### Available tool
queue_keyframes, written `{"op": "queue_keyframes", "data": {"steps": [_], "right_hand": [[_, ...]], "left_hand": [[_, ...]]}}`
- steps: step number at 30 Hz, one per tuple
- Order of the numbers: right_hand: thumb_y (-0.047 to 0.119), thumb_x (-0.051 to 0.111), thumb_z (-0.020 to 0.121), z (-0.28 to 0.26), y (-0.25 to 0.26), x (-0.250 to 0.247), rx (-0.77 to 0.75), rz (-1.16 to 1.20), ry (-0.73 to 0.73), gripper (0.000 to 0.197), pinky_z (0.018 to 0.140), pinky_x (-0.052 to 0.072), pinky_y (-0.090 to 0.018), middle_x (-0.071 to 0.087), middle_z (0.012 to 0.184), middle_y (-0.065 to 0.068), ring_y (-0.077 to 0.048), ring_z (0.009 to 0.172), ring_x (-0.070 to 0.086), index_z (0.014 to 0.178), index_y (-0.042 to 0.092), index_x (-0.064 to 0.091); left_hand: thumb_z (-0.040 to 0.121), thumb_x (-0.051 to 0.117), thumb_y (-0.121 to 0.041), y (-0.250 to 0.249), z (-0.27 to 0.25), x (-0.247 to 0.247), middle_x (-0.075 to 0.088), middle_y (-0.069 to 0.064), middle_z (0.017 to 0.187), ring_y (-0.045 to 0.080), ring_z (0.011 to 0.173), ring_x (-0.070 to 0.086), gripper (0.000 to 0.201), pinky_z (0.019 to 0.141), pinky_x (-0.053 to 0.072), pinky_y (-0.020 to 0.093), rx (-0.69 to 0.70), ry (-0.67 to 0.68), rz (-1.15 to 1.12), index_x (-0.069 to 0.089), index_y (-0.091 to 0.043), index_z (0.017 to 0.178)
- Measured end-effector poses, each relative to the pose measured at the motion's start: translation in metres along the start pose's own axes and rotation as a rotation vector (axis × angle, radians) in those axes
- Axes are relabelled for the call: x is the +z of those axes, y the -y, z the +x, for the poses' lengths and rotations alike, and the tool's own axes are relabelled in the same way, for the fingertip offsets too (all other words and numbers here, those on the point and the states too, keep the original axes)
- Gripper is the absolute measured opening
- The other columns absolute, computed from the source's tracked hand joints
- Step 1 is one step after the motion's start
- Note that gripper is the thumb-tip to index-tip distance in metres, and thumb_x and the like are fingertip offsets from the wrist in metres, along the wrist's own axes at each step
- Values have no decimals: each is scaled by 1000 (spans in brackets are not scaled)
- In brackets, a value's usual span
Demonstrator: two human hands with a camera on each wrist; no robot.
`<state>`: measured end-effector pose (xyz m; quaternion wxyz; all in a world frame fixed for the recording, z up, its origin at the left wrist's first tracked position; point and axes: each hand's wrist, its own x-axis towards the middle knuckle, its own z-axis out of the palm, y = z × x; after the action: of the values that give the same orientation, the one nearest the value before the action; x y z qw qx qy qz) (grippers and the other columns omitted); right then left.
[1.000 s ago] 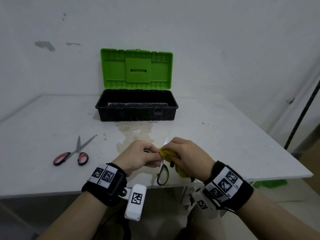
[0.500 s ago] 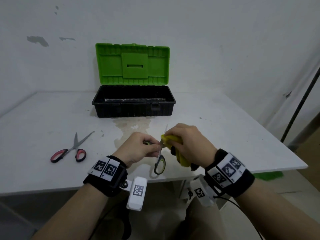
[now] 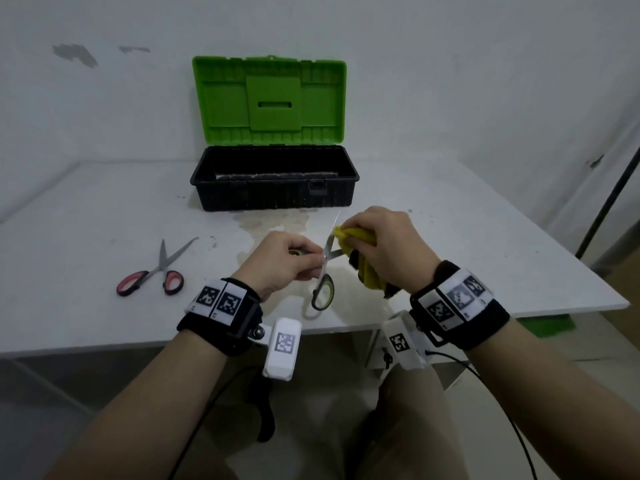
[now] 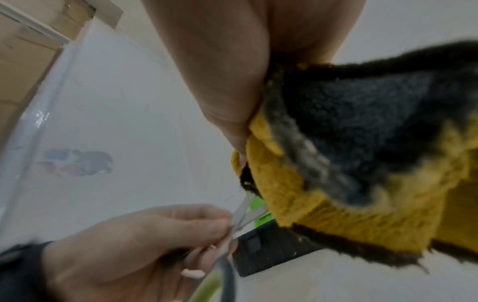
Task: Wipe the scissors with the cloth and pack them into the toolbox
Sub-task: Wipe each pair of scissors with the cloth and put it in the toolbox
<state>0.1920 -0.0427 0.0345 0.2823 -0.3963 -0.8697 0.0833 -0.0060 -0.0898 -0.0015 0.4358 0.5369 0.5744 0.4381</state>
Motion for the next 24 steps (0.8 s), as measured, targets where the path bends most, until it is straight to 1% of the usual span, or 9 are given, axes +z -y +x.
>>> {"op": "queue_keyframes", "data": {"steps": [4,8,12,14,15,18,20,22,24], "right_hand": [[29,62,90,-17,8,17,-80,-6,82,16,77,52,-35,62,97,4,-15,84,59,103,25,70],[24,60,91,-9,2,16,-24,-20,9,16,78,52,-37,62,99,2,-18,86,59,103,23,70],[24,60,92,9,-12,5,118,-21,-91,15,77,45,-28,63,98,-2,-22,88,59,101,20,71],[25,61,91,8,-13,-2,122,-7,-123,14,75,40,-22,64,96,-1,-20,87,59,100,20,71],[24,61,91,3,-10,-4,98,-4,-112,14,76,40,-22,64,97,0,-18,86,58,101,21,71],[23,62,90,-16,7,0,-28,-11,21,15,79,49,-26,63,100,5,-13,85,58,103,24,71],[25,62,90,-24,15,10,-67,-35,95,17,79,52,-29,62,101,6,-12,87,58,105,25,70],[25,61,90,-22,15,17,-55,-71,91,18,78,53,-34,62,102,4,-15,87,59,105,25,70],[24,58,91,-13,9,17,2,-73,39,18,77,52,-36,62,101,2,-18,88,59,104,23,71]], "left_hand": [[91,69,-4,-1,-2,2,71,5,79,14,73,73,9,78,62,30,58,27,72,74,-11,90],[88,72,-4,0,-4,4,73,8,79,15,73,73,6,79,62,31,74,17,75,73,-10,91],[86,74,-4,2,-4,5,73,9,81,18,75,74,7,79,62,32,34,11,24,72,-10,89],[85,75,-5,3,-5,6,74,10,81,19,75,75,6,78,62,33,-4,4,-19,73,-9,89],[85,76,-5,3,-5,5,74,10,81,20,75,75,6,78,62,32,-20,4,-34,73,-8,89],[86,74,-6,3,-6,3,75,10,80,20,74,74,6,75,62,29,-24,28,-39,74,-8,92],[88,72,-5,2,-6,3,75,9,79,19,74,74,5,75,62,29,-7,62,-25,74,-9,90],[88,72,-3,2,-7,3,74,8,78,18,72,74,7,75,62,29,10,72,6,73,-10,87],[87,73,-2,3,-7,1,73,10,80,17,71,73,5,74,61,28,11,78,29,73,-8,88]]}}
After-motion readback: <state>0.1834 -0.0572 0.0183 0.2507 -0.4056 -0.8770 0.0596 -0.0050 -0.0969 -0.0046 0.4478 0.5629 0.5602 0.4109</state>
